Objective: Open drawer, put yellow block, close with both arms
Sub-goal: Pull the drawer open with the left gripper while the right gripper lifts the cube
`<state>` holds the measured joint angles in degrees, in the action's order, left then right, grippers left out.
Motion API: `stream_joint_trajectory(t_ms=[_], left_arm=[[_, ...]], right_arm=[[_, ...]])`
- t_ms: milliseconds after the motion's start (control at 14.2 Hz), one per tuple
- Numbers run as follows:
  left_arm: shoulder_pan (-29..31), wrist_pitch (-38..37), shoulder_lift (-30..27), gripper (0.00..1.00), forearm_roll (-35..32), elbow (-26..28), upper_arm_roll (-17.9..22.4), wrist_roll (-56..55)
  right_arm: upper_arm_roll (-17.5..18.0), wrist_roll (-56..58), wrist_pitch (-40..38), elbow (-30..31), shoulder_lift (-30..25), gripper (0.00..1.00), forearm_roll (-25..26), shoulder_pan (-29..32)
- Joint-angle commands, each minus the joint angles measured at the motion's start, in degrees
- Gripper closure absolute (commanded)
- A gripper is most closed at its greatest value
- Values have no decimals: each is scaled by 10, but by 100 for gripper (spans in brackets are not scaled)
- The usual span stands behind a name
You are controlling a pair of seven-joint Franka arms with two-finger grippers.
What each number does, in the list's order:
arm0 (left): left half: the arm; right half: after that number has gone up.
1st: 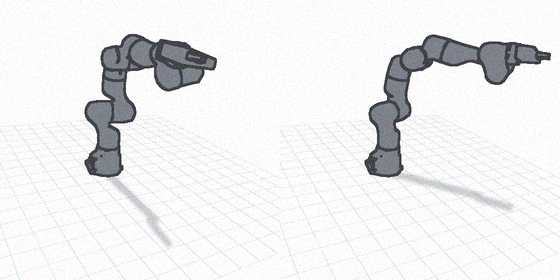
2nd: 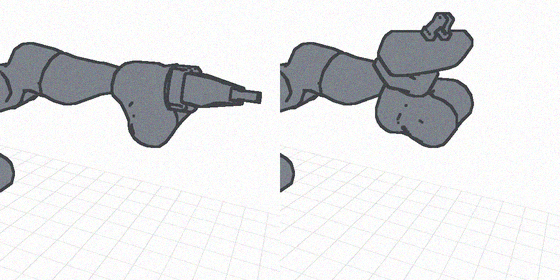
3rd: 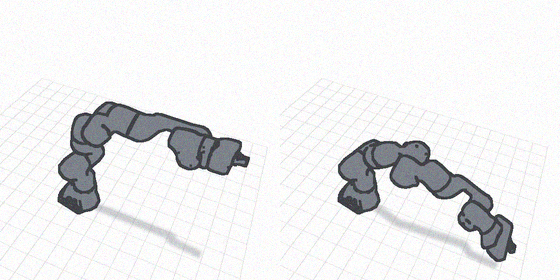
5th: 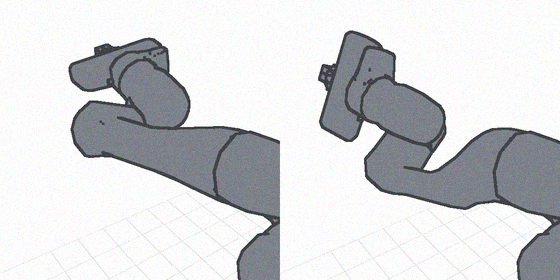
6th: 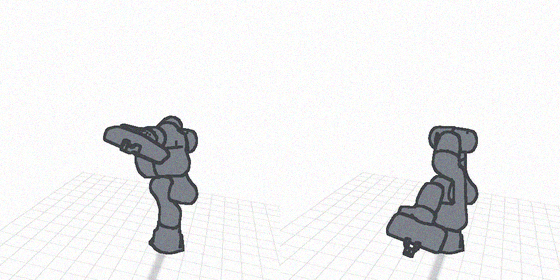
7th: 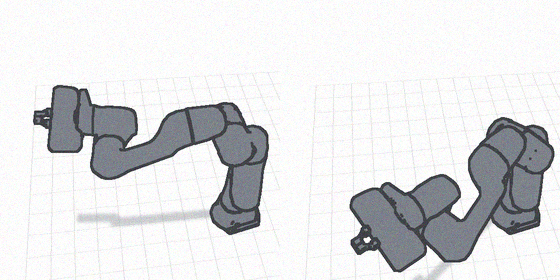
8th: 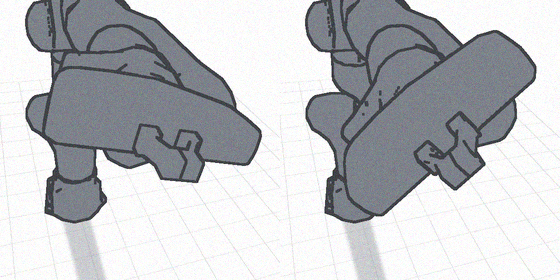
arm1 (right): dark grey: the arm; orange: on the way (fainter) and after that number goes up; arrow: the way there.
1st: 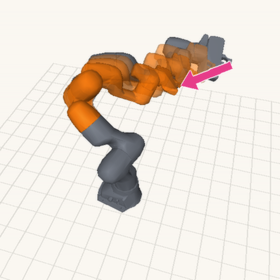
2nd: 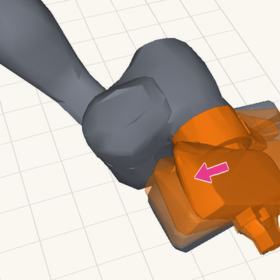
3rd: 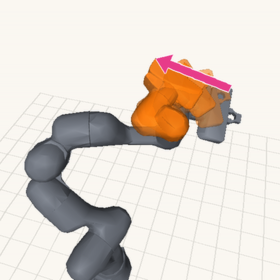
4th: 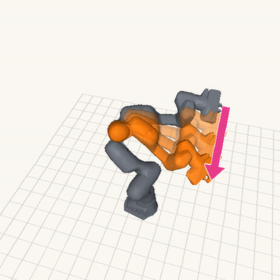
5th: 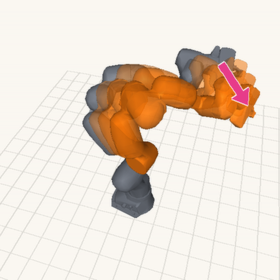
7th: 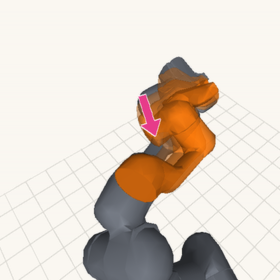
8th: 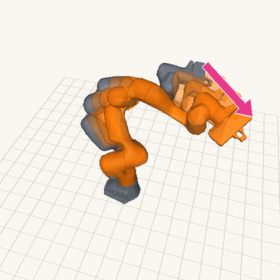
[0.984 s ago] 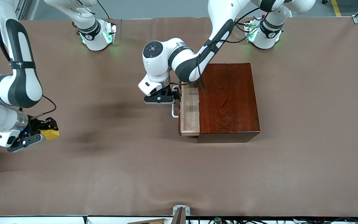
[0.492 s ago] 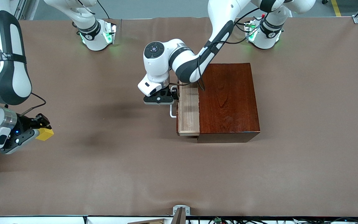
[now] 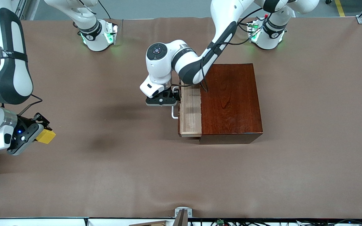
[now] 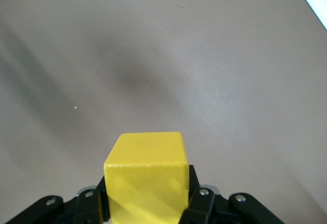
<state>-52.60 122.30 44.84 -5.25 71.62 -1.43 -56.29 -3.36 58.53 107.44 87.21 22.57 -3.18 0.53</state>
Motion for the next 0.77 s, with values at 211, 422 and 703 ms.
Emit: stream_joint_trajectory(t_ms=[211,422,703], left_arm=[[-15,75,24,0,64,-18,-20,-18],[-18,92,24,0,70,-18,-21,-19],[-28,115,30,0,75,-18,-31,-19]], right_arm=[[0,69,-7,-14,-1,100,-2,-4],[0,131,-6,-20,0,100,-2,-4],[0,171,-6,-25,0,100,0,-11]])
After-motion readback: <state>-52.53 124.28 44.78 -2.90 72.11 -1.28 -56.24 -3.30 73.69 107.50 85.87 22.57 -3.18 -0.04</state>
